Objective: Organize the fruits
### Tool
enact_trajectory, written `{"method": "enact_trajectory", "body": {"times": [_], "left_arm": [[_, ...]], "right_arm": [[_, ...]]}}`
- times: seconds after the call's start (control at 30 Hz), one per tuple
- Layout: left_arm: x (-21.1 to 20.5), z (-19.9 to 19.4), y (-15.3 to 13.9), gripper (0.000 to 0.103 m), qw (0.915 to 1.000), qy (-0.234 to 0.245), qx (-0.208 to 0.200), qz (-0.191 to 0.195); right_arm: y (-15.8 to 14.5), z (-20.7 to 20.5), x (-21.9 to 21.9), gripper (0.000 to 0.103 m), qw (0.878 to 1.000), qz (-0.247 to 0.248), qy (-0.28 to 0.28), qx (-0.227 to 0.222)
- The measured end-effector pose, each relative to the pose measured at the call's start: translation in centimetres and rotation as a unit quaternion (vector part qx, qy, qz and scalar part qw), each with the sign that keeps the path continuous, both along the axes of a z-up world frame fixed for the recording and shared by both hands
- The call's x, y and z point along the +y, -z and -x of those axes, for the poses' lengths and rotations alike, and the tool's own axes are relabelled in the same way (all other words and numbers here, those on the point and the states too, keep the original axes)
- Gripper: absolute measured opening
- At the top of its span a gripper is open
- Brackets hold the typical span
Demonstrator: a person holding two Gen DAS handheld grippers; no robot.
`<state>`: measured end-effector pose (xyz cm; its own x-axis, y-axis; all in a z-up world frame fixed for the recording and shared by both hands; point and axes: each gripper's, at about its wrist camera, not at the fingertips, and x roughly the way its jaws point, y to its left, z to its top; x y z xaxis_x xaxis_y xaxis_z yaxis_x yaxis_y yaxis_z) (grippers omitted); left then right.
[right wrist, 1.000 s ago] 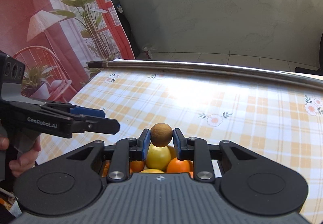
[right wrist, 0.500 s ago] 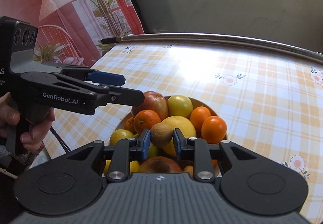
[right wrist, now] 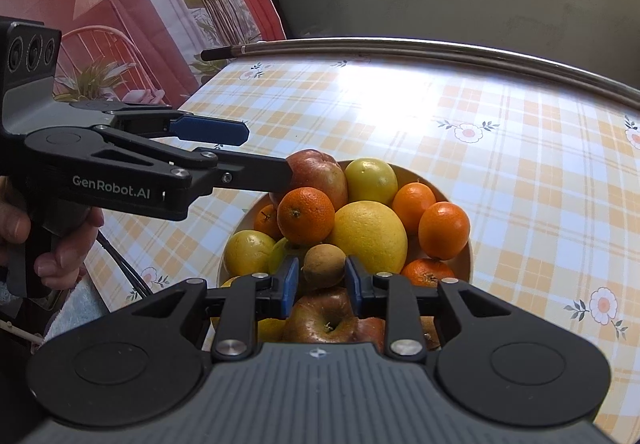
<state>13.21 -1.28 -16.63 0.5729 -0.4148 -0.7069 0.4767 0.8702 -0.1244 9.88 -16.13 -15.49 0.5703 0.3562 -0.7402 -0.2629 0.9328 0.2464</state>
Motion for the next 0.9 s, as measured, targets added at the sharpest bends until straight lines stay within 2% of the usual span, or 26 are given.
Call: {"method": "enact_trajectory", "body": {"times": [0.1, 0.2, 0.27, 0.37, 0.6, 0.73, 0.9], "left_arm": [[0.2, 0.4, -0.3, 0.076, 0.9999, -0.005, -0.009, -0.003], [0.7, 1.0, -0.8, 0.082, 0.9997, -0.013, -0.02, -0.004], [1.1, 1.4, -1.2, 0.088, 0.9994, -0.023, -0.026, -0.002], [1.7, 1.8, -1.9, 0.094, 0.9987, -0.04, -0.03, 0.007], [2.5, 3.4, -3.6, 0.103, 0.9979, -0.045, -0.042, 0.02], [2.7, 4.9, -5.3, 0.103, 0.9963, -0.051, -0.068, 0.015], [3.7, 7.3, -8.5, 0.103, 0.9909, -0.076, -0.106, 0.035]], "right_arm": [[-0.3, 0.4, -0.1, 0.032, 1.0, 0.003, 0.015, -0.005], [-0.8, 1.2, -0.5, 0.046, 0.999, 0.002, 0.04, -0.014], [-1.2, 2.0, -0.9, 0.064, 0.997, -0.001, 0.066, -0.027], [-2.0, 3.0, -1.2, 0.08, 0.994, -0.009, 0.102, -0.048], [-4.3, 4.9, -1.4, 0.088, 0.985, -0.029, 0.141, -0.091], [-5.9, 6.0, -1.3, 0.097, 0.979, -0.03, 0.163, -0.12], [-7.9, 7.5, -1.2, 0.097, 0.971, -0.043, 0.177, -0.158]]}}
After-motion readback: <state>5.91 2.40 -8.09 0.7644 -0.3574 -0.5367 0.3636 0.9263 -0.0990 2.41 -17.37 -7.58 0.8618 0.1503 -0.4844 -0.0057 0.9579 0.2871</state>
